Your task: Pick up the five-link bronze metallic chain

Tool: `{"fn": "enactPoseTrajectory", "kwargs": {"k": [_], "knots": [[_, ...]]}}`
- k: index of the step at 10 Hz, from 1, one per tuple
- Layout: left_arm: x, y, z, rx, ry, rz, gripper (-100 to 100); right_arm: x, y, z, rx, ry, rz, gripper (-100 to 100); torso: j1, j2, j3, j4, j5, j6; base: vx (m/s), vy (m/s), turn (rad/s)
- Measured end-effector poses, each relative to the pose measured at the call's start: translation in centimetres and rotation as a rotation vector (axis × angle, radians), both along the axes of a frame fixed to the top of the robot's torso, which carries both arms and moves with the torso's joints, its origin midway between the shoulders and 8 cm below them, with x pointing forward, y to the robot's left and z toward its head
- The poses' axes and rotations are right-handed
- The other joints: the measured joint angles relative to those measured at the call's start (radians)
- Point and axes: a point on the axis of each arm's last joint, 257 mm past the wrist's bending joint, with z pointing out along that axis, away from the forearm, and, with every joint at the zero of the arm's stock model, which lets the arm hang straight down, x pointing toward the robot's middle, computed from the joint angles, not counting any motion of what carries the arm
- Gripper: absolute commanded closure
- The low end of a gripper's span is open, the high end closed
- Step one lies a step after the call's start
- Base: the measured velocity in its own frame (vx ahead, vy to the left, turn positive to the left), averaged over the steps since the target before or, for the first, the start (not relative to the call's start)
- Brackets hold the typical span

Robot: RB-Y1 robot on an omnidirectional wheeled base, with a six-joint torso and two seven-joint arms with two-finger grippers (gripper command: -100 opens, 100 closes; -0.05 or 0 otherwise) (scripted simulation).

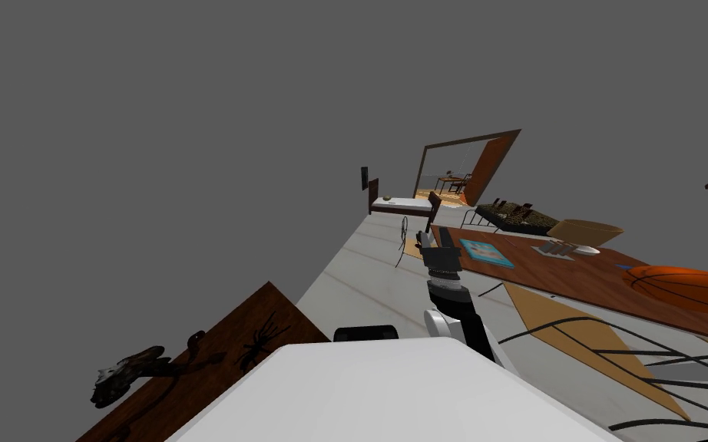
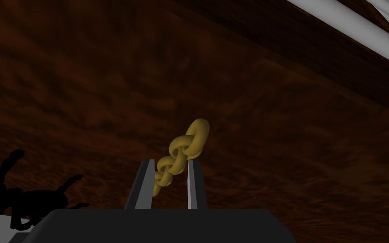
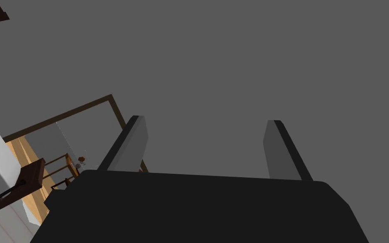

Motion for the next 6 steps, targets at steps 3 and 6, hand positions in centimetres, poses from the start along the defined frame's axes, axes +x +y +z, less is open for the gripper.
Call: {"fn": "enactPoseTrajectory", "kwargs": {"k": [3, 6], "knots": [[-2.6, 0.6, 0.8, 0.002, 0.004, 0.006, 100, 0.0, 0.0, 0.0, 0.0, 0.0, 0.0, 0, -0.003, -0.005, -0.003, -0.001, 0.0, 0.0, 0.081, -0.031, 0.0], [-4.2, 0.6, 1.6, 0.001, 0.0, 0.004, 100, 0.0, 0.0, 0.0, 0.0, 0.0, 0.0, 0, -0.002, -0.003, -0.002, -0.001, -0.001, 0.0, 0.038, -0.016, -0.005]]}}
